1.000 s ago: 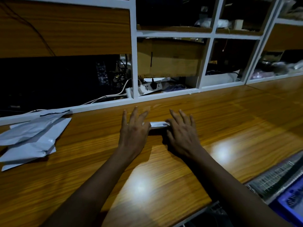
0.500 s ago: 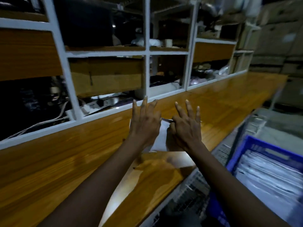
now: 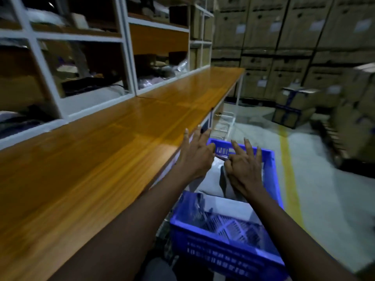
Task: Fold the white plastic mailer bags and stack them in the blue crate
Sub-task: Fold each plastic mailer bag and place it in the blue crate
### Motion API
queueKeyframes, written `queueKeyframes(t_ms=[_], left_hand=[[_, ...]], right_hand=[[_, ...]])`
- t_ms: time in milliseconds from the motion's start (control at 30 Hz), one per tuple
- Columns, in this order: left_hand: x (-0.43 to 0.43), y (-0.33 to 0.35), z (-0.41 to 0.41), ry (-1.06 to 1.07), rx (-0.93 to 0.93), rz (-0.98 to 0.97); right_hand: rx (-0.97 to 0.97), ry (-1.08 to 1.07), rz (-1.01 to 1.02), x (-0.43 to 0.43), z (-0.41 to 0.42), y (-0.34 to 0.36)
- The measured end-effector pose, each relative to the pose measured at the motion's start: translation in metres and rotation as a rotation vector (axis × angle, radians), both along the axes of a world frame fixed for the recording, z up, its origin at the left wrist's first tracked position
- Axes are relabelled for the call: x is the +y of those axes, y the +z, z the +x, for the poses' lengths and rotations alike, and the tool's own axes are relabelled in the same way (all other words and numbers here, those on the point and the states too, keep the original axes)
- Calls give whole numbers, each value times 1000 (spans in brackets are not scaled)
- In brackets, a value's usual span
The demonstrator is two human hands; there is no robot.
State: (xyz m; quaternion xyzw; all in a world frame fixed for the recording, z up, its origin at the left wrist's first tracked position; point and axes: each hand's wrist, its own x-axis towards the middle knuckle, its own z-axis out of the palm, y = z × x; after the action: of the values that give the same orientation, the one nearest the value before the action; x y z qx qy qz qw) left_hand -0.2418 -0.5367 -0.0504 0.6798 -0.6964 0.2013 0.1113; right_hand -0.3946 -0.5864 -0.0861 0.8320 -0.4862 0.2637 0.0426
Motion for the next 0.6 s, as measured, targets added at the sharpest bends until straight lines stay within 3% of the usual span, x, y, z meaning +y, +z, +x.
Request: queueKeyframes(t_ms=[267,600], left_hand=[[-72,-105,-21,-94,107,276],[-127,-203,-24,-190,98,378]], right_hand=[[266,-44,355,-57,-31,-90],[424,-40,606,-103,-41,-168]])
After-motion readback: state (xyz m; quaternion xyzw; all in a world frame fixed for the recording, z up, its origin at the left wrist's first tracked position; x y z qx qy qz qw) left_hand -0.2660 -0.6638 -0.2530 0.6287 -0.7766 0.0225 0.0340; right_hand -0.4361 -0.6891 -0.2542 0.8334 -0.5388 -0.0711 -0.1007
